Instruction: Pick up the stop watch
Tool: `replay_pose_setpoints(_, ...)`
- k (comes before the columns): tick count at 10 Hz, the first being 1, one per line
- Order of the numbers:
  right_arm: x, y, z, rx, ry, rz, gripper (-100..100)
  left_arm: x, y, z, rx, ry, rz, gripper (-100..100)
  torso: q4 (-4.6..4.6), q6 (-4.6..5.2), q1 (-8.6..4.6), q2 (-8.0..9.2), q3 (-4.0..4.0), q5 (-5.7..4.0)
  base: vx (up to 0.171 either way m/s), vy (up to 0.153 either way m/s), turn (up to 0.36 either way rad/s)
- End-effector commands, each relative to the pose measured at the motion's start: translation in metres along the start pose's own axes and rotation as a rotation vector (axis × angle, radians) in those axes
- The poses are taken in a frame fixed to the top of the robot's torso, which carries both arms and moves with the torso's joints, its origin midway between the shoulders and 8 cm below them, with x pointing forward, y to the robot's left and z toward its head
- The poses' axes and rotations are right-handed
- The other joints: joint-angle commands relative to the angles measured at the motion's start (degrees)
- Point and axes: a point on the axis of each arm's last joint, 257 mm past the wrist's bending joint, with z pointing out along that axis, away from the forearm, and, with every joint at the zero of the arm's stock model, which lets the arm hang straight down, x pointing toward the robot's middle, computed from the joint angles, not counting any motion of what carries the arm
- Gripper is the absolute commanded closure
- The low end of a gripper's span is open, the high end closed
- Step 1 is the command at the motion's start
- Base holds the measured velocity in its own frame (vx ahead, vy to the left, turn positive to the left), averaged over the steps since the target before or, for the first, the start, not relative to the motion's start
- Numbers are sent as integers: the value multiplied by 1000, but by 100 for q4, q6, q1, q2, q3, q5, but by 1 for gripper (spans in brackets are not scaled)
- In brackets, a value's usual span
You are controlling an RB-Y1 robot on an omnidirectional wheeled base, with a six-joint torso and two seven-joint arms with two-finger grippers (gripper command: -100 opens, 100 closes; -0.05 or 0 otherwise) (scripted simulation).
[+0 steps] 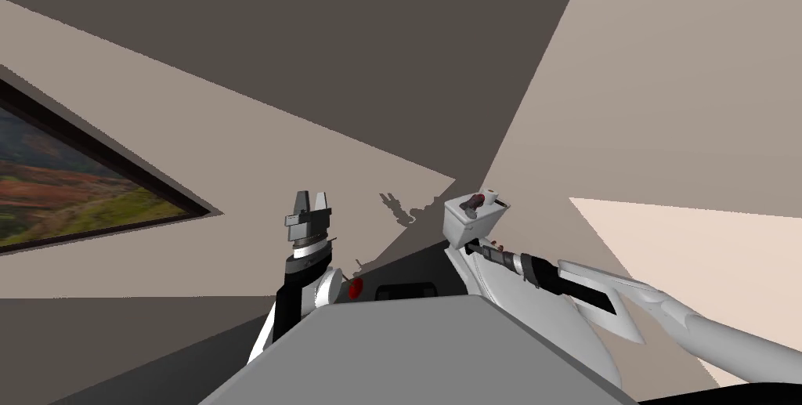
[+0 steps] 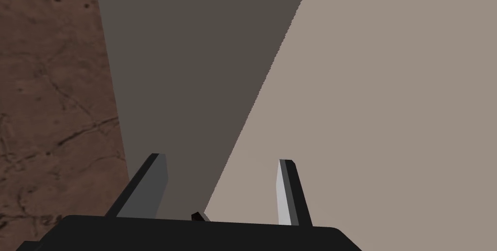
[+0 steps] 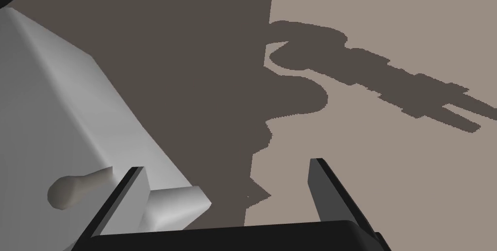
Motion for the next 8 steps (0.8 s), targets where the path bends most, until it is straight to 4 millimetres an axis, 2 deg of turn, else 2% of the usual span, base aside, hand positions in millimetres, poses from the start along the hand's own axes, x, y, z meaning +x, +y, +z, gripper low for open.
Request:
replay_pose_setpoints(1,-3,-24,-14,60,29,-35,-100,0,0,0,0,0,0,0,0,0,0,0,0,0,50,18,135)
replay_pose_setpoints(2,-5,-25,-17,66,32,-43,-100,0,0,0,0,0,0,0,-1,-4,3,-4,-2,1,42,10,77)
replay_pose_setpoints(3,-7,-42,-27,111,52,-66,-100,0,0,0,0,0,0,0,-1,0,1,-2,-1,1,46,13,147)
replay_pose_setpoints(4,-11,-44,-31,119,56,-78,-100,0,0,0,0,0,0,0,0,-3,3,-3,-2,1,39,2,84)
replay_pose_setpoints(5,-15,-60,-43,165,76,-104,-100,0,0,0,0,0,0,0,0,0,0,-1,0,1,49,2,140)
replay_pose_setpoints(6,-17,-61,-45,171,79,-111,-100,0,0,0,0,0,0,0,-1,-4,-1,-5,-2,0,43,0,97)
replay_pose_setpoints(8,-27,-89,-71,256,114,-163,-100,0,0,0,0,0,0,0,-1,-3,0,-4,-2,0,59,5,181)
